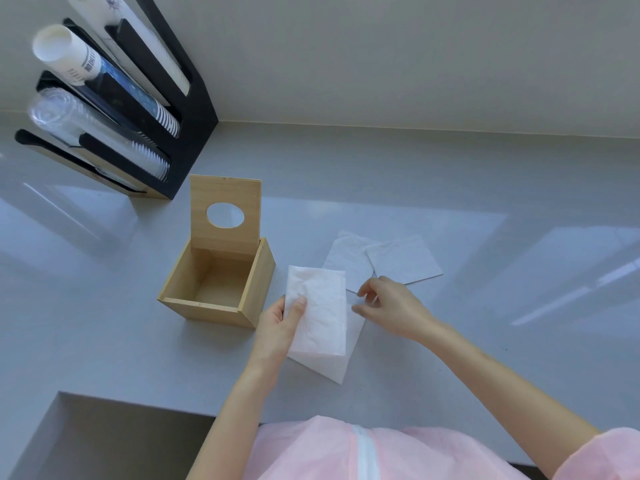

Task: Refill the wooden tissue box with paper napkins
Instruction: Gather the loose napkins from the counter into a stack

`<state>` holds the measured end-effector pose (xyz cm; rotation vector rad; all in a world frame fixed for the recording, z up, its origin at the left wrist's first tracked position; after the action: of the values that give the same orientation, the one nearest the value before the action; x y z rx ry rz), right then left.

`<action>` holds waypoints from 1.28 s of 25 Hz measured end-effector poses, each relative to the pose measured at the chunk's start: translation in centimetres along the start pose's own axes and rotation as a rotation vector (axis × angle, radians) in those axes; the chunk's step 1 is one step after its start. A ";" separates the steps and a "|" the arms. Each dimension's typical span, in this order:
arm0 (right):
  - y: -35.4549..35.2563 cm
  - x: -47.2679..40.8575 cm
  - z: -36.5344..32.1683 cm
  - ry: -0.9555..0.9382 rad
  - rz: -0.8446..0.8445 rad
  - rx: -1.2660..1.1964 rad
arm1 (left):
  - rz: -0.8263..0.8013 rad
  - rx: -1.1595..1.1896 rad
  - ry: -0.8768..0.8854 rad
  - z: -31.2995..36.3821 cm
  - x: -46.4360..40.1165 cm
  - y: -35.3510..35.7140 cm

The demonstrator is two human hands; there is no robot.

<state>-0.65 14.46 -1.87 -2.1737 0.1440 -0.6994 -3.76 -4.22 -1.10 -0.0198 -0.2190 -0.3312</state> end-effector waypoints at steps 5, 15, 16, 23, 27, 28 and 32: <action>1.8 0.7 -1.2 0.005 0.049 0.240 | 0.018 0.011 -0.021 -0.4 0.2 -0.1; 0.3 1.2 0.4 0.073 -0.121 -0.358 | 0.037 0.009 -0.036 -0.9 0.3 -0.1; -0.2 1.4 0.6 0.070 -0.143 -0.447 | 0.037 0.009 -0.033 -0.9 0.3 0.0; -4.7 3.1 0.6 -0.074 -0.288 -0.562 | 0.046 -0.046 -0.048 -1.1 0.0 0.4; -6.1 4.2 -0.3 -0.145 -0.544 -0.711 | 0.024 -0.062 -0.057 -1.1 0.1 1.0; -6.2 4.3 -0.6 -0.156 -0.584 -0.773 | 0.017 -0.062 -0.059 -1.1 0.2 1.3; -4.9 3.5 -2.0 -0.165 -0.620 -0.859 | -0.077 -0.031 -0.088 -0.9 0.4 2.6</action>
<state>0.60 15.13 4.38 -3.1431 -0.4118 -0.8925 -2.36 -1.99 -1.82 -0.0572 -0.3025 -0.4104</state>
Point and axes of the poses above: each hand's wrist, its own x-axis away from the middle knuckle, its own y-axis out of the palm, z = x × y, the point moved 5 cm from there along -x, towards the middle knuckle, and after that the axes turned 10 degrees about y, right-handed, at the moved point
